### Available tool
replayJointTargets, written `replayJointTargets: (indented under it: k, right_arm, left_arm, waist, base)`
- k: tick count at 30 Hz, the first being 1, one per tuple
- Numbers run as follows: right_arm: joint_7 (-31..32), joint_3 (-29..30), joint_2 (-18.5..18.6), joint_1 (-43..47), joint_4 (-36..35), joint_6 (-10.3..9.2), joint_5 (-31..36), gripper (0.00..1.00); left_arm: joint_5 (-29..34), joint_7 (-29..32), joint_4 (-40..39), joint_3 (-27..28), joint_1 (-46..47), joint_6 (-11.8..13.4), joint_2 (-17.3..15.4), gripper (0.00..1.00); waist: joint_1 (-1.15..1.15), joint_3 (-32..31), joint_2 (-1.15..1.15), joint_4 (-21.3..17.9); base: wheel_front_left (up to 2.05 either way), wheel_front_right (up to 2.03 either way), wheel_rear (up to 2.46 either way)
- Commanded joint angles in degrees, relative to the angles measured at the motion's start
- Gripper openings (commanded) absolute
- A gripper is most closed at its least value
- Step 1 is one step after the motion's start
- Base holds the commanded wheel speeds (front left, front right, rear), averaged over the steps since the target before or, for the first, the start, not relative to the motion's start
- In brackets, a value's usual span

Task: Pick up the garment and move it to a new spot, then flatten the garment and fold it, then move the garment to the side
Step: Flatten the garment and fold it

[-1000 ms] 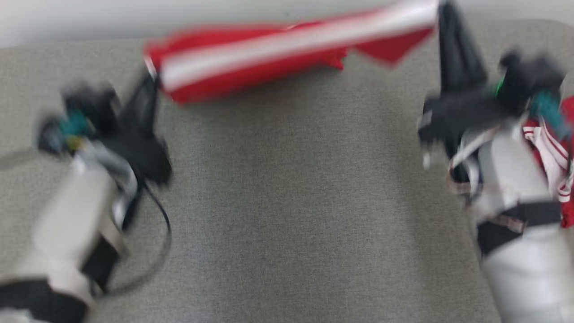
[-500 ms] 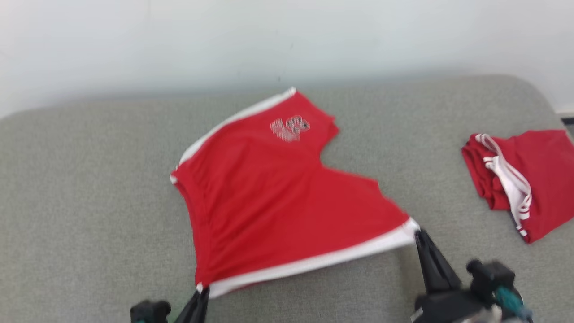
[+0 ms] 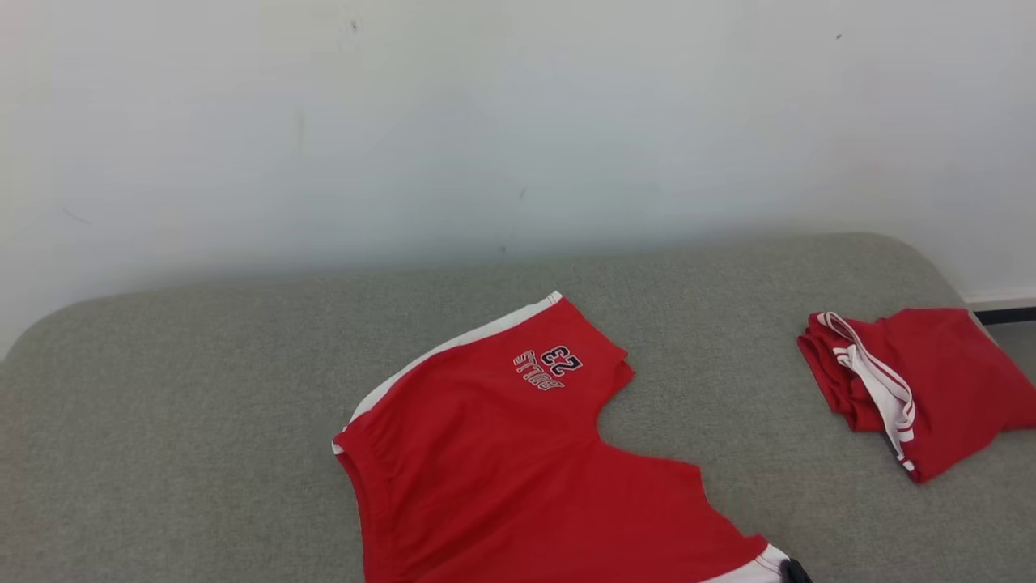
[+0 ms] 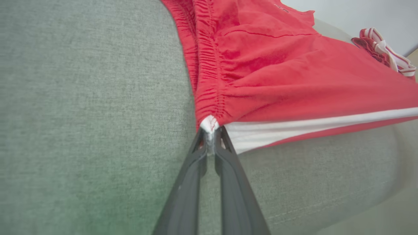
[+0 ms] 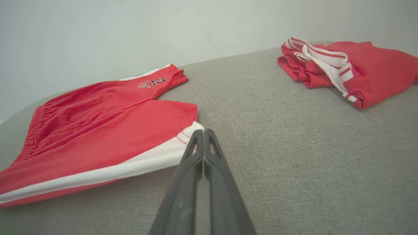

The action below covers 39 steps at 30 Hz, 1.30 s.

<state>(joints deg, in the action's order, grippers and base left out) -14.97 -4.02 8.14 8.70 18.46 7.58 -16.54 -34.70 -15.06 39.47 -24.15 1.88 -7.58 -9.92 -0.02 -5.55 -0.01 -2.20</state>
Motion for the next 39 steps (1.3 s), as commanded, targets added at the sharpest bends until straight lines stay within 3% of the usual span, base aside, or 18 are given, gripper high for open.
replayJointTargets:
  k: [1,8,17,28,39]
  right_arm:
    - [-0.3,0.9,0.6,0.8,-0.3,-0.21,0.1,0.00]
    - [-0.3,3.4,-0.3,2.2,-1.2,-0.24,-0.4,0.00]
    - [-0.3,3.5,0.0,-9.5,0.2,-0.21,1.1,0.00]
    - [-0.2,2.2,3.6,-36.1,13.7,-0.20,5.0,0.00]
    - [-0.2,4.0,4.9,-54.3,29.0,-0.20,11.5,0.00]
  left_arm:
    - [0.0,-0.1,0.0,0.7,-1.2,0.2,-0.7,0.00]
    - [1.1,-0.1,-2.4,0.3,-2.7,0.2,-0.9,0.00]
    - [0.0,-0.1,-6.5,-3.4,4.1,0.2,-0.5,0.00]
    - [-7.9,-0.1,-9.2,-5.7,17.8,0.1,2.5,0.00]
    - [-10.7,-0.1,-7.6,-5.0,29.4,0.1,4.2,0.00]
  waist:
    - [0.02,-0.7,0.01,0.5]
    - [0.02,0.8,0.01,3.6]
    - [0.02,5.3,0.01,7.7]
    - [0.02,13.6,0.01,12.9]
    - [0.02,21.5,0.01,16.4]
  base:
    - [0.00,0.00,0.00]
    - [0.00,0.00,0.00]
    - [0.00,0.00,0.00]
    - [0.00,0.00,0.00]
    - [0.00,0.00,0.00]
